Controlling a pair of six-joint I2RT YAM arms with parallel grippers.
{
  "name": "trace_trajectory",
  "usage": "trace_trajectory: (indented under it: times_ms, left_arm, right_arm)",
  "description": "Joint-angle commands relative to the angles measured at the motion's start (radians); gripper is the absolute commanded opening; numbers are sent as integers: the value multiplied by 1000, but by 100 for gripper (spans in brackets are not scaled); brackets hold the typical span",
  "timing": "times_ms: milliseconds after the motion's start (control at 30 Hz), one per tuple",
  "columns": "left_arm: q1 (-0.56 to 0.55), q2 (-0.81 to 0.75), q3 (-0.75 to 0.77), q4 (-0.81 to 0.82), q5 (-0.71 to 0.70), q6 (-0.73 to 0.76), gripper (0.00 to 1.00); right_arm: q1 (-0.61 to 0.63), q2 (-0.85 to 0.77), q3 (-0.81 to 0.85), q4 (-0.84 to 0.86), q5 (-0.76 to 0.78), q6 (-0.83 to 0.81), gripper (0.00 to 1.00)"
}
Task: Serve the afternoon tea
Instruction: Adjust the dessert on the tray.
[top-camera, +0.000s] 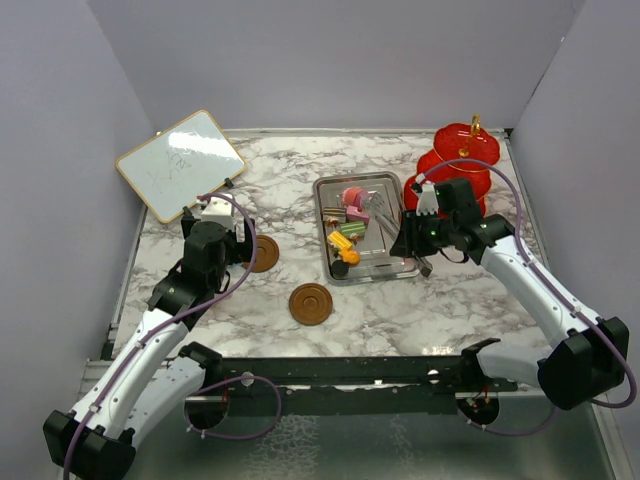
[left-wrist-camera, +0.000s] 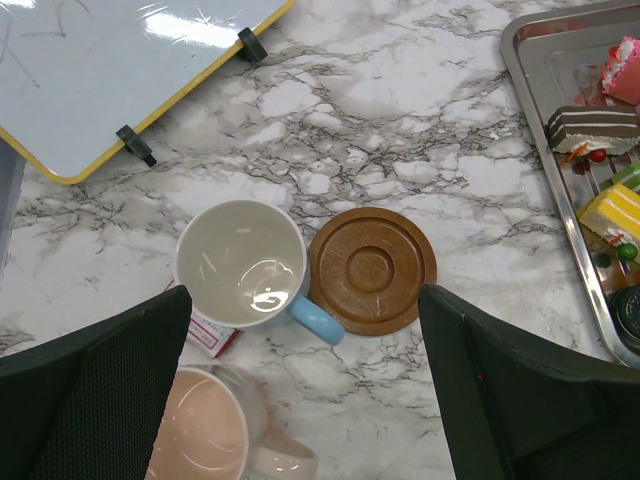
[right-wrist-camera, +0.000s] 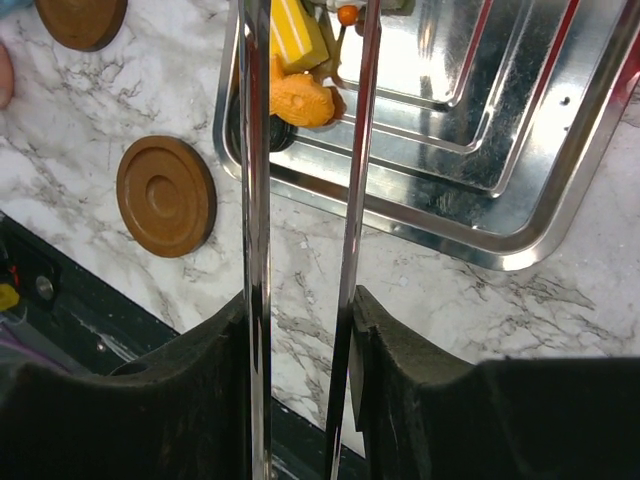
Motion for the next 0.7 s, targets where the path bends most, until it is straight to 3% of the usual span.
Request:
trace_trajectory:
  times_ms: [0, 467, 667]
  left_arm:
    - [6, -10, 28, 5, -11, -6, 99]
    - [6, -18, 28, 5, -23, 0, 99]
    - [6, -32, 28, 5, -25, 3, 99]
  right_arm:
    - [2, -23, -1, 47, -92, -15, 39]
    - [3, 0, 10, 42, -164, -62, 43]
    - [8, 41, 47, -14, -91, -86, 44]
